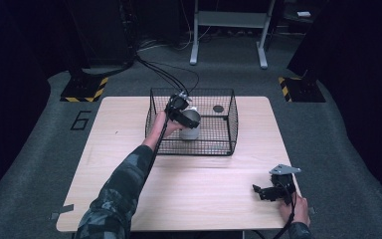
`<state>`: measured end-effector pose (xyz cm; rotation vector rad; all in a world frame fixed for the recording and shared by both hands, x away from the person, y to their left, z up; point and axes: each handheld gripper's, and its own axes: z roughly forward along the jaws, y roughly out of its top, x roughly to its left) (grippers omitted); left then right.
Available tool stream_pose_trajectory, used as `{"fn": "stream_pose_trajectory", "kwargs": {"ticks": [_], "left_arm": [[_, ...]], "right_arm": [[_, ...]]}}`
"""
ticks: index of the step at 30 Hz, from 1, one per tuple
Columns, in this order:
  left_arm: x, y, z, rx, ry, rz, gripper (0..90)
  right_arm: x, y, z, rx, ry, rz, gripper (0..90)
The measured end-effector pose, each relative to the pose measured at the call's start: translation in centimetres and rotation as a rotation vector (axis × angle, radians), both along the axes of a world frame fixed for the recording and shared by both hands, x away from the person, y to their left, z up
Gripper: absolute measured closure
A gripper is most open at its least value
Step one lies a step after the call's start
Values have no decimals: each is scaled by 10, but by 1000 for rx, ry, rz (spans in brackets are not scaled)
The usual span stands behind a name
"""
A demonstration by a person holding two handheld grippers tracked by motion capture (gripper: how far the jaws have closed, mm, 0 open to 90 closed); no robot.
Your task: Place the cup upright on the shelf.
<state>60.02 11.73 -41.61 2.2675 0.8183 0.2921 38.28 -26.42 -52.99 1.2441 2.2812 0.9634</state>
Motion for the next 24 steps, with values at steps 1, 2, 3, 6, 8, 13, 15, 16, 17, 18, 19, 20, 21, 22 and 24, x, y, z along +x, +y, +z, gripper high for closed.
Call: {"fn": "stream_pose_trajectory", "kwargs": {"ticks": [1,2,3,6,8,13,15,16,17,18,19,20,21,22,24], "left_arm": [[-1,1,2,-9,2,3,1],[-2,3,5,-12,0,2,2],[-4,3,7,-19,-6,5,2],[-8,6,15,-25,-15,6,2],[-12,8,20,-33,-15,-5,1],[-24,14,34,-42,-24,-7,1],[-28,16,37,-40,-29,-13,1],[-32,17,40,-35,-31,-19,1],[-34,18,42,-32,-34,-18,1],[-37,19,44,-35,-40,-23,1],[-41,21,46,-38,-45,-25,1],[-44,23,48,-37,-46,-28,1],[-48,24,50,-41,-53,-29,1],[-51,26,53,-42,-61,-33,1],[-58,29,57,-44,-75,-40,1]], "right_arm": [[0,0,0,1,1,-1,0],[0,0,0,0,0,0,0],[0,0,0,0,0,0,0],[0,0,0,-2,0,3,0],[0,0,0,-4,-1,4,0],[0,0,0,-4,-1,4,0],[0,0,0,-4,0,3,0],[0,0,0,-3,2,2,0],[0,0,0,-4,-1,4,0],[0,0,0,-4,0,4,0],[0,0,0,-4,-1,4,0],[0,0,0,-4,-1,4,0],[0,0,0,-4,0,4,0],[0,0,0,-4,-1,4,0],[0,0,0,-4,0,4,0]]}}
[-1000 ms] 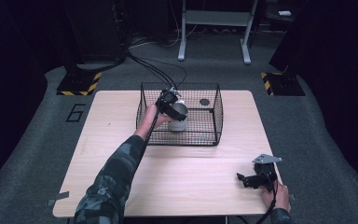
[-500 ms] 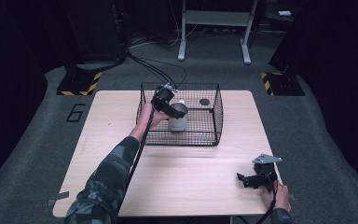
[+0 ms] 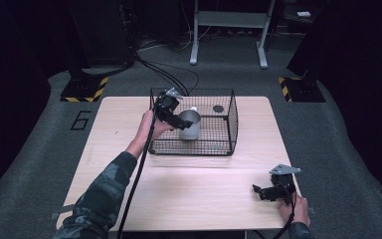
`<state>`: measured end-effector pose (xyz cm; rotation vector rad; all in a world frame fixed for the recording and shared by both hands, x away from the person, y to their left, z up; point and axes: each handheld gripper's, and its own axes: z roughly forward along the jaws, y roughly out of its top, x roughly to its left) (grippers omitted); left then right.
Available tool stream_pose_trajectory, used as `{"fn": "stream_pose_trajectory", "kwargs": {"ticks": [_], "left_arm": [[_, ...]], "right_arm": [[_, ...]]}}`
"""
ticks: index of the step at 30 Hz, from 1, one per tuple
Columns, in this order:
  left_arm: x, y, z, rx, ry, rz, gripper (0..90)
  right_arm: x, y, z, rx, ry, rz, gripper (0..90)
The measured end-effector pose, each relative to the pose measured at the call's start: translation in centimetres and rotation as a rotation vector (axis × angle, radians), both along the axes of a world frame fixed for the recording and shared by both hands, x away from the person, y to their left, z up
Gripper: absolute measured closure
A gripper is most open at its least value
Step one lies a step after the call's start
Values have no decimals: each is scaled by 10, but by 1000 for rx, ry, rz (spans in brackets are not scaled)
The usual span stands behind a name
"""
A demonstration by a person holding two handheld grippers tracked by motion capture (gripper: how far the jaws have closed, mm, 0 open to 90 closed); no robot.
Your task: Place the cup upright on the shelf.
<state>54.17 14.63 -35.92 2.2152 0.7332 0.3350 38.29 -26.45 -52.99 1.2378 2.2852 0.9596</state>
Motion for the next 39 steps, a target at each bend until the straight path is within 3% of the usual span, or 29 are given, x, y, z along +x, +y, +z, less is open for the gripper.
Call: {"fn": "stream_pose_trajectory", "kwargs": {"ticks": [11,18,22,30,32,36,39], "left_arm": [[-48,26,13,0,-61,-25,1],[-80,51,10,-8,-93,-17,1],[-98,67,4,-17,-90,0,1],[-131,100,-20,-14,-86,46,1],[-138,109,-28,4,-89,70,1],[-153,125,-49,13,-95,131,1],[-163,138,-70,25,-73,172,1]], "right_arm": [[0,0,0,0,0,0,0],[0,0,0,0,0,0,0],[0,0,0,0,0,-1,0],[0,0,0,1,-3,-3,0],[0,0,0,0,-2,-3,0],[0,1,0,3,-6,-5,0],[0,1,0,3,-9,-6,0]]}}
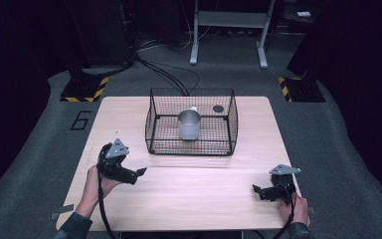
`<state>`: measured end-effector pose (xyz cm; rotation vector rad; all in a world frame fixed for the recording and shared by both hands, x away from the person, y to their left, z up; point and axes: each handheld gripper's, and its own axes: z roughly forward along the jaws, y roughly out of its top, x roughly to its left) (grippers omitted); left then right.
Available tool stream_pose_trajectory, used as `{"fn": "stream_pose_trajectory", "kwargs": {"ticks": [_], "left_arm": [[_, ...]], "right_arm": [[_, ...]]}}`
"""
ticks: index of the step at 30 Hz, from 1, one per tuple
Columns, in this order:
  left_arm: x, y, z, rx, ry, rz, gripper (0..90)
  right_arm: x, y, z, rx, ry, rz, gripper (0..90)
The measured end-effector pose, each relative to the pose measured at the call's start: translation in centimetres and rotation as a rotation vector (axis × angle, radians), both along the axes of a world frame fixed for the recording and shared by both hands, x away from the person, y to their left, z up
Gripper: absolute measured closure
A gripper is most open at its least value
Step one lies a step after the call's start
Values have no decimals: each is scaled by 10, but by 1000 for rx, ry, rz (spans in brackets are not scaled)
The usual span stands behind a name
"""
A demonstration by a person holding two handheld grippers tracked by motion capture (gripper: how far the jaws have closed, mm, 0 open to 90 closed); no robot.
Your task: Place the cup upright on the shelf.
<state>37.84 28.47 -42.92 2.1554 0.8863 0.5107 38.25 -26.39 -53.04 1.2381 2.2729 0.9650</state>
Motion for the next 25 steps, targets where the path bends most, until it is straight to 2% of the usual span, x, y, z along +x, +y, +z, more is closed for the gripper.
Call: {"fn": "stream_pose_trajectory", "kwargs": {"ticks": [3,4,6,7,9,11,13,15,18,19,23,24,25], "left_arm": [[-6,13,-20,21,10,43,1],[-7,18,-27,30,21,56,1],[-8,29,-43,20,53,84,1],[-8,34,-51,36,49,102,1],[-6,44,-66,28,88,135,1],[-4,55,-79,35,109,166,1],[-2,63,-90,22,118,207,1],[0,69,-98,14,115,239,0],[1,77,-103,-34,86,284,0],[1,78,-102,-29,95,289,0],[3,80,-103,-32,85,297,0],[3,81,-102,-26,96,293,0],[3,80,-103,-32,86,298,0]], "right_arm": [[0,0,0,0,1,1,0],[0,0,0,-2,2,0,0],[0,0,0,1,1,0,0],[0,0,0,-2,1,3,0],[0,0,0,0,2,0,0],[0,0,0,0,1,0,0],[0,0,0,1,1,0,0],[0,0,0,-3,0,4,0],[0,0,0,-3,0,2,0],[0,0,0,-4,-2,2,0],[0,0,0,-3,3,0,0],[0,0,0,-2,0,0,0],[0,0,0,-3,0,2,0]]}}
